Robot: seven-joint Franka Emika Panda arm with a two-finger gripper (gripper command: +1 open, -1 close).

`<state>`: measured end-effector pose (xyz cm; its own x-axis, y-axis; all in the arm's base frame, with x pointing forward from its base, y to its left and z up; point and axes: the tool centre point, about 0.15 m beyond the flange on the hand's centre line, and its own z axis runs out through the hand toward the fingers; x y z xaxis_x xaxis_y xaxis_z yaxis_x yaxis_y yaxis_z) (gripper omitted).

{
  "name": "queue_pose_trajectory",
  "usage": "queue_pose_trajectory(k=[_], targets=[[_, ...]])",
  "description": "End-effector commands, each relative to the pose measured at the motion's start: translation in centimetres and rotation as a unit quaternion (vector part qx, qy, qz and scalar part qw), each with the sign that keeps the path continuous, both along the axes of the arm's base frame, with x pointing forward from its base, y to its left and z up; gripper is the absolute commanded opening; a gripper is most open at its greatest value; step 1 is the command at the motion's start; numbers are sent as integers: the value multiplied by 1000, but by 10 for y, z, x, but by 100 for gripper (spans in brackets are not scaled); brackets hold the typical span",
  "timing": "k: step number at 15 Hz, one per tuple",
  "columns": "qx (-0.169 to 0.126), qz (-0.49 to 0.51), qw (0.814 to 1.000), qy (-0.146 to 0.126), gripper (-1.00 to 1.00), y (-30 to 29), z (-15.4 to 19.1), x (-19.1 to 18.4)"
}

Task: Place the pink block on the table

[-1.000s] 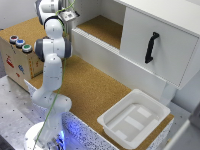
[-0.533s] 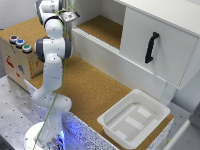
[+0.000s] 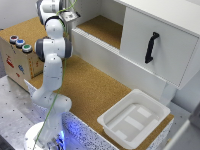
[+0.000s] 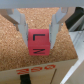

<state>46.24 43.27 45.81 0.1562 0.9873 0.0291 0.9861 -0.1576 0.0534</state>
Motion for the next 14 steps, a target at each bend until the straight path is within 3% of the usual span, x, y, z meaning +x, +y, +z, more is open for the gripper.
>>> queue_pose_trajectory(k=[1,3,7,12,14], targets=[[73,-88,993,14,-100,-56,40,-16],[108,-160,981,31,-100,-82,39,-31],[125,-250,959,46,-100,-124,26,-53],[125,-375,917,54,-100,-162,14,-56],[106,-425,898,47,-100,-179,11,-47]])
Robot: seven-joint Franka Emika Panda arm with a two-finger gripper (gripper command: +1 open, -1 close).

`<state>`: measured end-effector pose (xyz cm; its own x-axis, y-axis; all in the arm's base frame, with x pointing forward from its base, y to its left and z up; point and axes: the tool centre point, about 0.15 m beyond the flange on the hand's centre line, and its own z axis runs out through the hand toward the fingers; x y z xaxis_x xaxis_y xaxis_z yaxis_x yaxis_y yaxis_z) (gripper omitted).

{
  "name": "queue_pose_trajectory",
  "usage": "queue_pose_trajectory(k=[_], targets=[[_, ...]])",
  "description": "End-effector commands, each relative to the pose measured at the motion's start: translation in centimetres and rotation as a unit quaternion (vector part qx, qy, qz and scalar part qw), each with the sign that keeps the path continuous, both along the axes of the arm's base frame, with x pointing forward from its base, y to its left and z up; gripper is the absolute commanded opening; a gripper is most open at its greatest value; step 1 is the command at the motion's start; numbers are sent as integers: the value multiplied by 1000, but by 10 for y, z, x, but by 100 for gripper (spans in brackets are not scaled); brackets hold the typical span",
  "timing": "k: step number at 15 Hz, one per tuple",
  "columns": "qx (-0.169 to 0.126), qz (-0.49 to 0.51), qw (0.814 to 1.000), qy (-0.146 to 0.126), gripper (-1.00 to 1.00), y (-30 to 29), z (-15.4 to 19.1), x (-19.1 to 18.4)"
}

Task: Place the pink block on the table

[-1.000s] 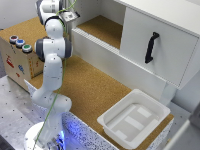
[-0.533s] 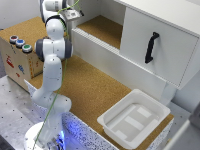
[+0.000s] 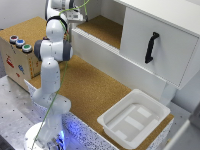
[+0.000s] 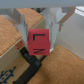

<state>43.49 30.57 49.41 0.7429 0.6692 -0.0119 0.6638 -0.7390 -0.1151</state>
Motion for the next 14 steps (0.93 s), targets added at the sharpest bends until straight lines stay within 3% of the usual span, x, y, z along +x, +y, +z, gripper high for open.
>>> queue_pose_trajectory(k=[1,4,8,14], targets=[[53,-132,988,-59,-100,-61,-24,-15],[17,-200,978,-64,-100,-94,-30,-16],[-20,-266,963,-37,-100,-144,-61,-56],[-17,-344,938,-41,-100,-233,-118,-108]])
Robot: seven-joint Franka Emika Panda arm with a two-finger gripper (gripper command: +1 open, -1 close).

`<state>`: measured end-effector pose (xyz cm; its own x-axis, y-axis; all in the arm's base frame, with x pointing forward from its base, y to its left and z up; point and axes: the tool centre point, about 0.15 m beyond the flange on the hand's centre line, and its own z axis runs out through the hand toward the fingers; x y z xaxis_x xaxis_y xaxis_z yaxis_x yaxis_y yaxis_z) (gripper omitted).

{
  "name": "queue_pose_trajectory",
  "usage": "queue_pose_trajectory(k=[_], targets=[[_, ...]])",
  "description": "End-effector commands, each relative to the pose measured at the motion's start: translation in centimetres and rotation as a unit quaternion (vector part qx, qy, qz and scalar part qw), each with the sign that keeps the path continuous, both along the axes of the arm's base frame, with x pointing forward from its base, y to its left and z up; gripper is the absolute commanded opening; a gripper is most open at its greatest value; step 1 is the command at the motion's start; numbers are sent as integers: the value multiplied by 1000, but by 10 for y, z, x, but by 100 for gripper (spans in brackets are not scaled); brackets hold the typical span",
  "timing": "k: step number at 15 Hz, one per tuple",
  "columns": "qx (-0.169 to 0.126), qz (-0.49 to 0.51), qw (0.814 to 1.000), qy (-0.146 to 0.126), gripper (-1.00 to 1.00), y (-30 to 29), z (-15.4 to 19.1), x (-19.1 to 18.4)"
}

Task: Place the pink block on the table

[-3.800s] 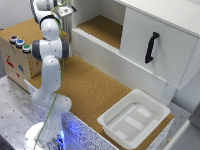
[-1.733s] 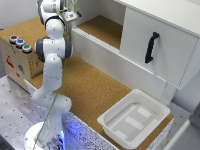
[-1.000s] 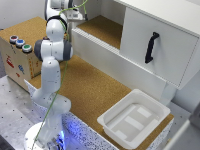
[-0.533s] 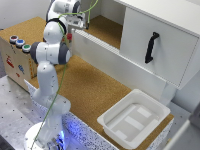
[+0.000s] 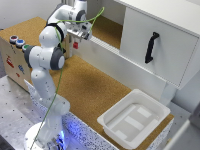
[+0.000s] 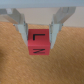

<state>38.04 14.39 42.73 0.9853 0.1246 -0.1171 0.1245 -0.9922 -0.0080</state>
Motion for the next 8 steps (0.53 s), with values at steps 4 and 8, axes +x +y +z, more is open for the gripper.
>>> queue_pose_trajectory(k=[4,8], targets=[[43,-44,994,-87,-100,-93,-81,-62],[32,-42,993,-105,-100,-87,-106,-47]])
